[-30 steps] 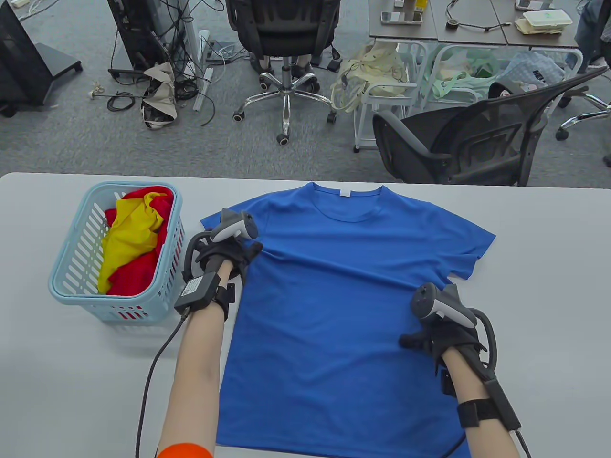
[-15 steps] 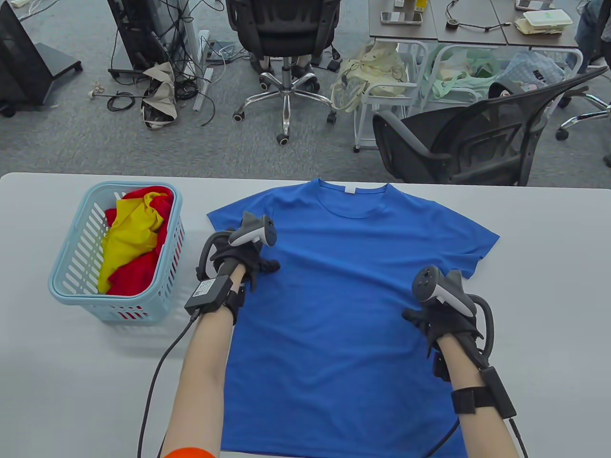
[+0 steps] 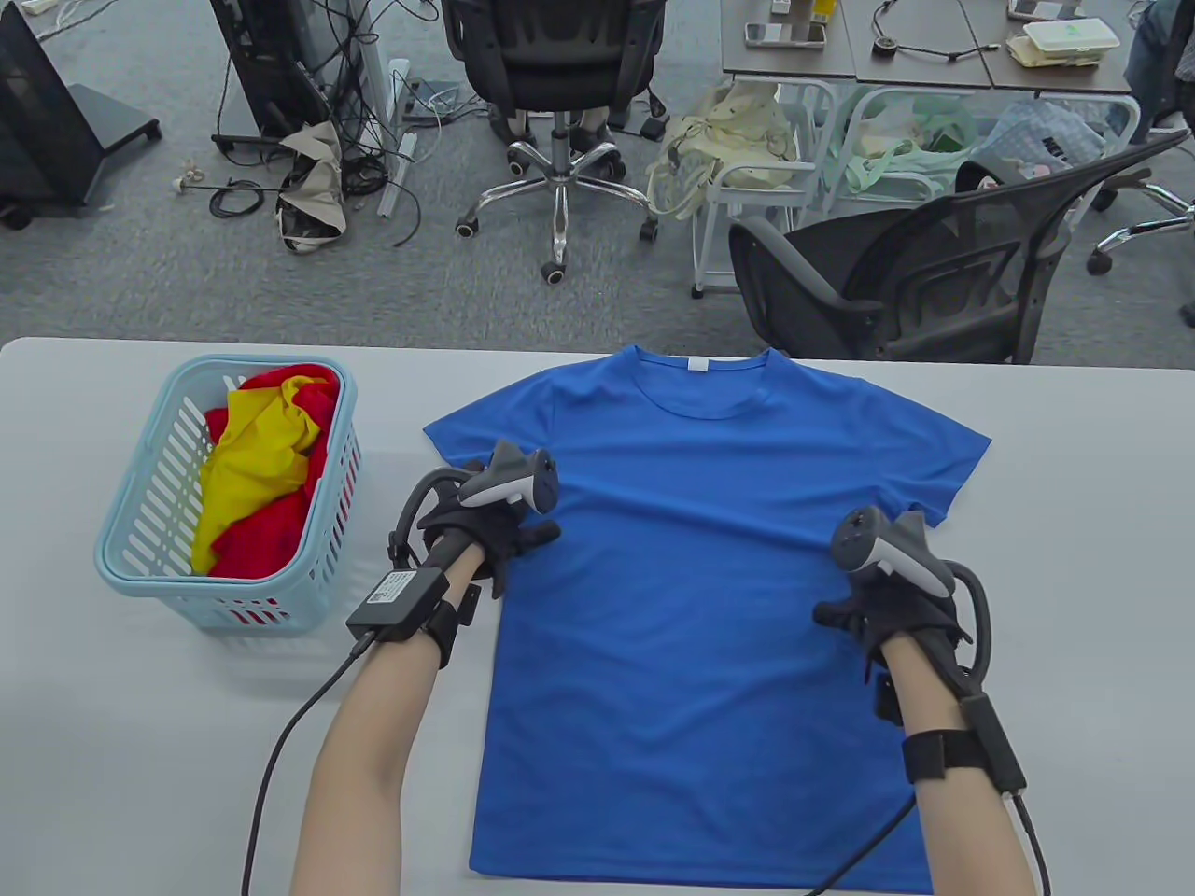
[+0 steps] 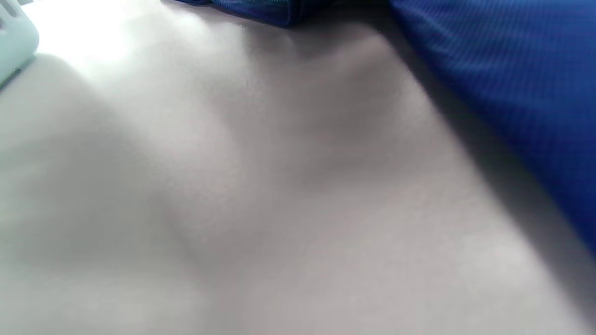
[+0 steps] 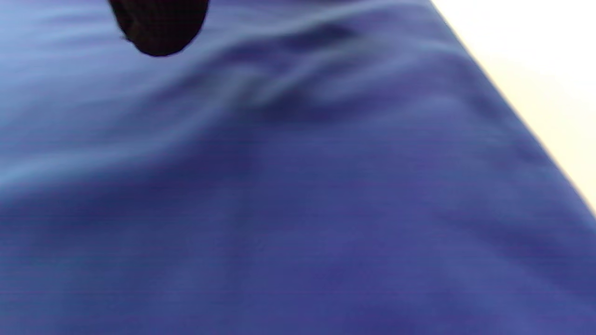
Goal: Roll t-shirt into tight roll
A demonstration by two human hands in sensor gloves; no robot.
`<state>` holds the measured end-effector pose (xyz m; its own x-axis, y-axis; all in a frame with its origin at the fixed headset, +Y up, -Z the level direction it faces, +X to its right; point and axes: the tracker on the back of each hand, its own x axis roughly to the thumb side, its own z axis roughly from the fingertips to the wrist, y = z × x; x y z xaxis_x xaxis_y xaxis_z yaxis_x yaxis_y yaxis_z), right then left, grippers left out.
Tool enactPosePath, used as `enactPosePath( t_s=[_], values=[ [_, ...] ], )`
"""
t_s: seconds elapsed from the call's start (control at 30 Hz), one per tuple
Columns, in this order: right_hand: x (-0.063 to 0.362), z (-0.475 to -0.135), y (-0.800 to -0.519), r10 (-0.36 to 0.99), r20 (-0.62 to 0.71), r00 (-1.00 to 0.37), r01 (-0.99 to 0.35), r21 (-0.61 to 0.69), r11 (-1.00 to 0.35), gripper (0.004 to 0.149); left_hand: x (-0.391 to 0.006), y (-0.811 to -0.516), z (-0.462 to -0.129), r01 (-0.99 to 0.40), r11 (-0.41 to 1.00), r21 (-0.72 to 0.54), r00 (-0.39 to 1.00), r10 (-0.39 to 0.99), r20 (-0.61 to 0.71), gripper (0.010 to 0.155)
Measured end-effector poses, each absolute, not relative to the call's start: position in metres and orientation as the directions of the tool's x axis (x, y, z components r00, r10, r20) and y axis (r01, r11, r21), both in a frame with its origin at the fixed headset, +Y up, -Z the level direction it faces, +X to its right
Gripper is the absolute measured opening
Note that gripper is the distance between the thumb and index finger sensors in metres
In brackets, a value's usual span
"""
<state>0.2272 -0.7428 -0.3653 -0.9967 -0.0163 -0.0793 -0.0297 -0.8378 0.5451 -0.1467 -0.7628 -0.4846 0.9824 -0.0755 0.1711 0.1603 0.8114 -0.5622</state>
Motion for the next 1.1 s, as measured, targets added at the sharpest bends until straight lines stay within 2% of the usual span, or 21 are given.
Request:
enactPosePath(
  t_s=[0.07, 0.1, 0.27, 0.37, 0.43, 0.5, 0.53, 0.6, 0.67, 0.77, 0.83, 0.97, 1.03, 1.1],
  values=[
    [0.193, -0.351, -0.739, -0.016, 0.032, -0.999, 0.03, 0.526, -0.85, 0.088, -0.153, -0.759, -0.487, 0.014, 0.829, -0.56, 0.99, 0.066, 0.122, 0.077],
    [0.175, -0.345, -0.739, -0.006, 0.09, -0.996, 0.053, 0.526, -0.849, 0.087, -0.155, -0.759, -0.487, -0.015, 0.826, -0.563, 0.989, 0.095, 0.113, 0.072],
    [0.084, -0.307, -0.747, 0.023, 0.358, -0.933, 0.182, 0.527, -0.83, 0.084, -0.157, -0.767, -0.488, 0.227, 0.798, -0.558, 0.973, -0.162, 0.165, 0.062],
    [0.051, -0.291, -0.748, 0.012, 0.458, -0.889, 0.244, 0.495, -0.834, 0.076, -0.155, -0.765, -0.49, 0.238, 0.812, -0.532, 0.97, -0.167, 0.179, 0.061],
    [0.032, -0.28, -0.748, 0.016, 0.515, -0.857, 0.273, 0.481, -0.833, 0.077, -0.157, -0.761, -0.492, 0.231, 0.825, -0.516, 0.97, -0.155, 0.187, 0.061],
    [0.006, -0.265, -0.748, 0.087, 0.601, -0.795, 0.295, 0.507, -0.81, 0.078, -0.163, -0.755, -0.494, 0.121, 0.846, -0.519, 0.986, -0.041, 0.162, 0.061],
    [0.0, -0.261, -0.748, 0.103, 0.618, -0.78, 0.293, 0.505, -0.812, 0.076, -0.164, -0.753, -0.494, 0.101, 0.855, -0.509, 0.988, -0.028, 0.149, 0.062],
    [-0.021, -0.25, -0.747, 0.131, 0.675, -0.726, 0.312, 0.493, -0.812, 0.076, -0.166, -0.75, -0.495, 0.133, 0.872, -0.47, 0.984, -0.058, 0.17, 0.064],
    [-0.04, -0.238, -0.746, 0.123, 0.727, -0.675, 0.336, 0.451, -0.827, 0.074, -0.163, -0.749, -0.495, 0.231, 0.879, -0.416, 0.966, -0.158, 0.203, 0.066],
    [-0.055, -0.226, -0.745, 0.112, 0.762, -0.638, 0.349, 0.416, -0.84, 0.073, -0.154, -0.753, -0.495, 0.358, 0.874, -0.33, 0.926, -0.287, 0.244, 0.076],
    [-0.06, -0.219, -0.746, 0.097, 0.781, -0.617, 0.371, 0.397, -0.84, 0.072, -0.144, -0.756, -0.497, 0.379, 0.881, -0.283, 0.917, -0.318, 0.24, 0.072],
    [-0.063, -0.215, -0.76, -0.028, 0.793, -0.608, 0.459, 0.323, -0.828, 0.071, -0.135, -0.759, -0.5, 0.414, 0.872, -0.262, 0.902, -0.354, 0.245, 0.059],
    [-0.064, -0.214, -0.759, 0.011, 0.789, -0.615, 0.395, 0.319, -0.861, 0.066, -0.131, -0.758, -0.5, 0.43, 0.87, -0.24, 0.893, -0.37, 0.256, 0.054],
    [-0.063, -0.213, -0.758, -0.006, 0.792, -0.611, 0.411, 0.31, -0.857, 0.058, -0.126, -0.758, -0.499, 0.434, 0.877, -0.206, 0.885, -0.372, 0.281, 0.046]
  ],
)
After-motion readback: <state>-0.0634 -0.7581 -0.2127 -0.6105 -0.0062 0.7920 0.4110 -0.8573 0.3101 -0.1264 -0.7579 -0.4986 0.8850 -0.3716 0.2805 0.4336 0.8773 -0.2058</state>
